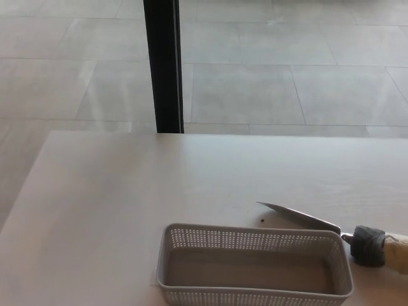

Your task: A garden tool is kept on the righthand side and a container is kept on the lefthand side on a desk infront of the robot. the robot uses its right hand to pick up the garden tool and makes a scooping motion inside the container

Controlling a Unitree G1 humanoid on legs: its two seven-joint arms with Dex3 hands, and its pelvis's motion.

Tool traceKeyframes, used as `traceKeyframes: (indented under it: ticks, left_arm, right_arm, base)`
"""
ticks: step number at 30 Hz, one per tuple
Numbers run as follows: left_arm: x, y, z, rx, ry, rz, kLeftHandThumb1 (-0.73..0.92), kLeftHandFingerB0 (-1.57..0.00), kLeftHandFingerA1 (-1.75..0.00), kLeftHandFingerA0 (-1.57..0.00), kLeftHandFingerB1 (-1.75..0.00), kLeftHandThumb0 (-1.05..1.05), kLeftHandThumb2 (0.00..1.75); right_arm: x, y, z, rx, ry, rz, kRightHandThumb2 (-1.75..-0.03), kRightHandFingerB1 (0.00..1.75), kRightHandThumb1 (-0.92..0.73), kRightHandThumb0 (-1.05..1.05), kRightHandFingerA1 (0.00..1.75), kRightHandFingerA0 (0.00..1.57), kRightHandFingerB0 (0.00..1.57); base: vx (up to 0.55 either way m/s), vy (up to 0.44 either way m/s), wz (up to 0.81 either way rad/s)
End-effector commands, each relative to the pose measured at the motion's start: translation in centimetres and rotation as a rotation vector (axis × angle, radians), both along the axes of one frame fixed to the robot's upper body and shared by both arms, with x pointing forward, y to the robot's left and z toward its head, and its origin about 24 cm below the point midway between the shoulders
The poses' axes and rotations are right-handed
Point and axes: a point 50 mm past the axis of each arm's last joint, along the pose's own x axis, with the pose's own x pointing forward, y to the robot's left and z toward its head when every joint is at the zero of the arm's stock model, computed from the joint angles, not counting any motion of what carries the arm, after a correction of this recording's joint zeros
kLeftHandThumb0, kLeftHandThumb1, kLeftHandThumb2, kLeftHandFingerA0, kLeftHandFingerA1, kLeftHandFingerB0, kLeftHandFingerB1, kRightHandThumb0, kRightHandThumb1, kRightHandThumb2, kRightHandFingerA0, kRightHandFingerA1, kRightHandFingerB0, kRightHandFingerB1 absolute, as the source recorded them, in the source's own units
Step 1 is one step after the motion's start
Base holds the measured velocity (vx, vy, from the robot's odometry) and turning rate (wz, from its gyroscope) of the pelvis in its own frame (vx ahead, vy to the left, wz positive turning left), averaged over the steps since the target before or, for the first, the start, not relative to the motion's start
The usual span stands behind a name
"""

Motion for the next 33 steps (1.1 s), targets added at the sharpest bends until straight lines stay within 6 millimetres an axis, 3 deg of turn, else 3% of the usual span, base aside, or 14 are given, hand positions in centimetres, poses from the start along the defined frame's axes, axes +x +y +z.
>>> traceKeyframes:
  ticks: [1, 3, 5, 6, 7, 8, 9, 19, 23, 24, 25, 26, 27, 33]
  left_arm:
    - [0.2, 0.2, 0.1, -0.001, -0.014, 0.001, 0.01, -0.77, -1.06, -0.90, -0.96, -0.73, 1.14]
    - [0.1, 0.1, 0.1, -0.012, -0.021, 0.017, 0.00, -0.79, -1.06, -0.90, -0.96, -0.71, 1.12]
    - [0.0, 0.1, 0.1, -0.014, -0.028, 0.029, -0.02, -0.80, -1.07, -0.91, -0.98, -0.70, 1.12]
    - [-0.1, 0.0, 0.0, -0.013, -0.027, 0.030, -0.04, -0.78, -1.08, -0.88, -0.99, -0.72, 1.18]
    - [-0.1, 0.0, 0.0, -0.012, -0.026, 0.030, -0.04, -0.78, -1.08, -0.88, -0.99, -0.72, 1.18]
    - [-0.2, 0.1, 0.0, -0.009, -0.025, 0.042, -0.03, -0.76, -1.09, -0.86, -0.99, -0.66, 1.20]
    - [-0.1, 0.1, 0.0, -0.004, -0.033, 0.074, -0.02, -0.75, -1.07, -0.89, -0.97, -0.66, 1.13]
    - [-0.1, 0.1, 0.0, 0.013, -0.030, 0.071, -0.01, -0.75, -1.08, -0.93, -0.98, -0.70, 1.14]
    - [-0.1, 0.0, -0.1, 0.008, -0.029, 0.067, -0.04, -0.75, -1.09, -0.95, -1.01, -0.70, 1.20]
    - [-0.1, 0.0, -0.1, 0.008, -0.027, 0.068, -0.04, -0.75, -1.09, -0.95, -1.01, -0.70, 1.20]
    - [-0.2, 0.0, -0.1, 0.007, -0.032, 0.071, -0.05, -0.76, -1.11, -0.96, -1.03, -0.69, 1.22]
    - [-0.2, 0.0, -0.1, 0.007, -0.041, 0.076, -0.05, -0.76, -1.11, -0.96, -1.03, -0.69, 1.22]
    - [-0.1, 0.0, -0.1, 0.008, -0.038, 0.070, -0.04, -0.78, -1.09, -1.00, -1.02, -0.73, 1.20]
    - [0.0, 0.1, 0.0, -0.009, -0.050, 0.073, 0.00, -0.76, -1.06, -0.91, -0.98, -0.72, 1.14]
  right_arm:
    - [0.4, -2.8, 1.1, -0.020, -0.128, -0.200, -1.00, 0.19, -0.61, -0.79, 0.29, 0.00, 0.00]
    - [1.0, -4.1, 2.0, -0.055, -0.181, -0.282, -1.03, 0.06, -0.70, -0.98, 0.16, 0.00, 0.00]
    - [1.6, -5.0, 2.9, -0.066, -0.283, -0.332, -0.65, 0.01, -0.79, -0.78, 0.34, 0.00, 0.00]
    - [2.7, -5.9, 4.1, -0.104, -0.365, -0.362, -0.63, 0.36, -0.81, -0.77, 0.84, 0.07, 0.00]
    - [3.2, -6.3, 4.5, -0.119, -0.400, -0.376, -0.63, 0.36, -0.81, -0.77, 0.84, 0.07, 0.00]
    - [4.0, -6.8, 5.3, -0.134, -0.430, -0.374, -1.04, 0.15, -0.72, -0.98, 0.24, 0.00, 0.00]
    - [7.0, -8.5, 8.3, -0.199, -0.496, -0.350, -1.06, 0.00, -0.78, -1.04, 0.10, 0.00, 0.00]
    - [17.0, -8.4, 20.8, -0.361, -0.926, -0.071, -1.06, 0.06, -0.68, -0.96, 0.13, 0.00, 0.00]
    - [23.0, -2.3, 28.0, -0.568, -1.036, 0.279, -1.07, 0.39, -0.64, -1.05, 0.45, 0.00, 0.09]
    - [23.4, -1.6, 28.5, -0.589, -1.048, 0.313, -1.07, 0.39, -0.64, -1.05, 0.45, 0.00, 0.09]
    - [23.6, -1.2, 28.5, -0.601, -1.048, 0.338, -0.62, 0.53, -0.77, -1.04, 0.57, 0.00, 0.01]
    - [24.0, -0.5, 28.7, -0.619, -1.050, 0.377, -0.62, 0.53, -0.77, -1.04, 0.57, 0.00, 0.01]
    - [24.5, 0.2, 28.6, -0.634, -1.048, 0.436, -1.06, 0.38, -0.67, -1.04, 0.39, 0.00, 0.08]
    - [26.7, 6.7, 26.8, -0.757, -0.862, 0.879, -1.01, 0.05, -0.66, -0.93, 0.20, 0.00, 0.00]
  base:
    - [0.00, 0.000, 0.00]
    - [0.00, 0.000, 0.00]
    - [0.00, 0.000, 0.00]
    - [0.00, 0.000, 0.00]
    - [0.00, 0.000, 0.00]
    - [0.00, 0.000, 0.00]
    - [0.00, 0.000, 0.00]
    - [0.00, 0.000, 0.01]
    - [0.00, 0.000, 0.00]
    - [0.00, 0.000, 0.00]
    - [0.00, 0.000, 0.00]
    - [0.00, 0.000, 0.00]
    - [0.00, 0.000, 0.00]
    - [0.00, 0.000, 0.00]
